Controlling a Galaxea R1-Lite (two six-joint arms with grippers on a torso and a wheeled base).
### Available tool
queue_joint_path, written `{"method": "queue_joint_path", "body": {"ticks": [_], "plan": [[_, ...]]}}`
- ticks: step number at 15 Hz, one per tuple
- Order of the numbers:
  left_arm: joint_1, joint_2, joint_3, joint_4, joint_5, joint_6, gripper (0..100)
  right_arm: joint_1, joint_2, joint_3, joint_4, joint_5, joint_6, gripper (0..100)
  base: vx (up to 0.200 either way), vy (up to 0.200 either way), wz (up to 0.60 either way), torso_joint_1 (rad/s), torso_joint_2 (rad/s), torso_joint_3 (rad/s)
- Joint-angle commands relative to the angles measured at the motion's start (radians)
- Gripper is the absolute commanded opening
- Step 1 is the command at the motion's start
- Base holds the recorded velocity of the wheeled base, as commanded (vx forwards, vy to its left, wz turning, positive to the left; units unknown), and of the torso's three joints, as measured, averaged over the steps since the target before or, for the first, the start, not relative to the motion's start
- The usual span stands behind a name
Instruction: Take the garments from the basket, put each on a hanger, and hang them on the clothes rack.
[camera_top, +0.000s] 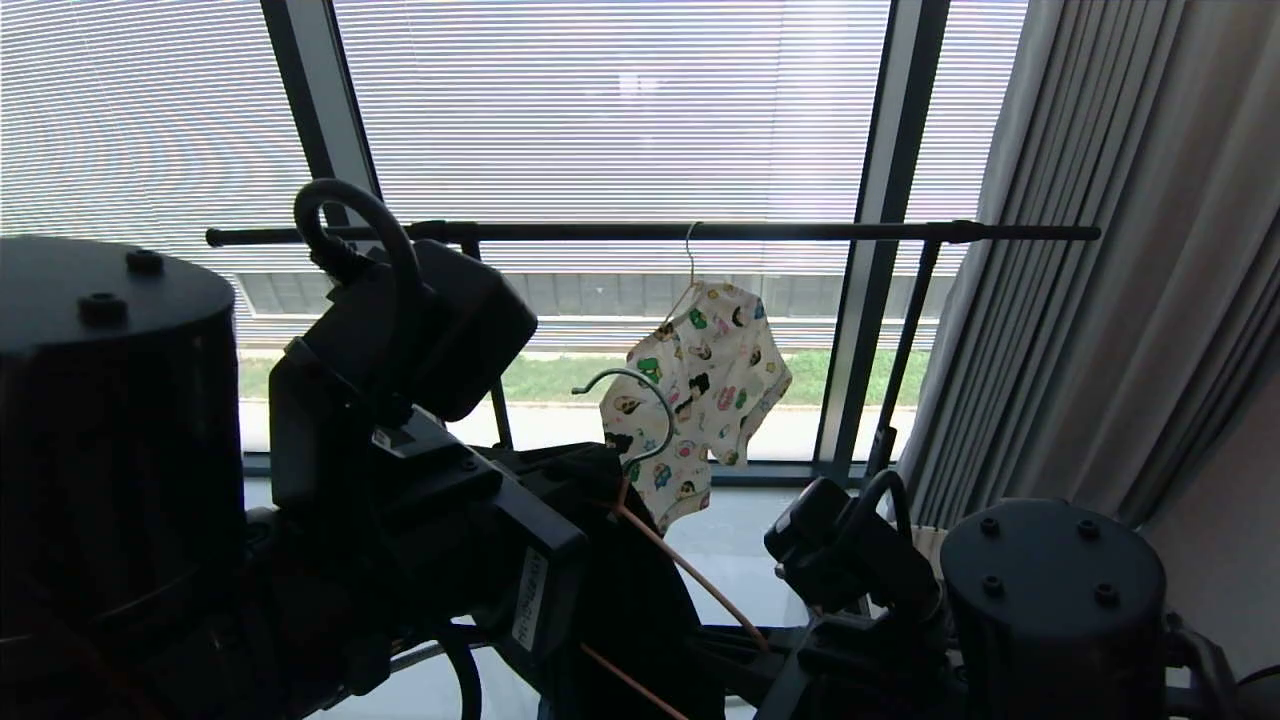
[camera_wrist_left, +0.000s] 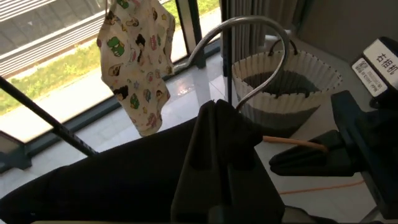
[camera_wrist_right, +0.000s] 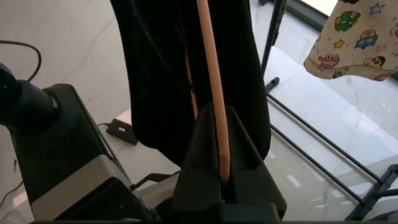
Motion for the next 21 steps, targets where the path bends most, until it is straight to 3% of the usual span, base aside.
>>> {"method": "queue_joint_path", "body": {"ticks": [1,4,5,9,14,17,18,20,21], "plan": [[-0.011,-0.011,-0.003,-0.001,0.001,0.000,0,-0.008,0.029,-0.010,0.001,-0.001,0.000,0,0.000,0.000,0.00,0.000,0.00,0.000],[-0.003,-0.033,0.030,-0.001,0.004,0.000,0,-0.035,0.024,-0.010,0.001,-0.036,0.000,0,0.000,0.000,0.00,0.000,0.00,0.000],[0.011,-0.043,0.040,-0.001,0.004,0.003,100,-0.045,0.021,-0.008,0.001,-0.050,0.000,0,0.000,0.000,0.00,0.000,0.00,0.000],[0.090,-0.065,0.045,0.004,0.002,0.023,100,-0.071,0.001,-0.002,-0.044,-0.061,-0.023,0,0.000,0.000,0.00,0.000,0.00,0.000],[0.155,-0.080,0.047,0.006,0.002,0.025,100,-0.100,-0.011,0.044,-0.145,-0.139,-0.087,0,0.000,0.000,0.00,0.000,0.00,0.000],[0.173,-0.103,0.063,0.006,-0.006,0.026,100,-0.152,-0.015,0.099,-0.245,-0.143,-0.182,0,0.000,0.000,0.00,0.000,0.00,0.000],[0.173,-0.113,0.094,0.006,-0.032,0.041,100,-0.169,-0.017,0.124,-0.266,-0.139,-0.216,0,0.000,0.000,0.00,0.000,0.00,0.000],[0.175,-0.155,0.182,-0.001,-0.141,0.147,100,-0.193,-0.038,0.170,-0.289,-0.103,-0.267,0,0.000,0.000,0.00,0.000,0.00,0.000],[0.185,-0.186,0.246,-0.002,-0.257,0.233,100,-0.209,-0.069,0.202,-0.289,-0.042,-0.304,0,0.000,0.000,0.00,0.000,0.00,0.000]]}}
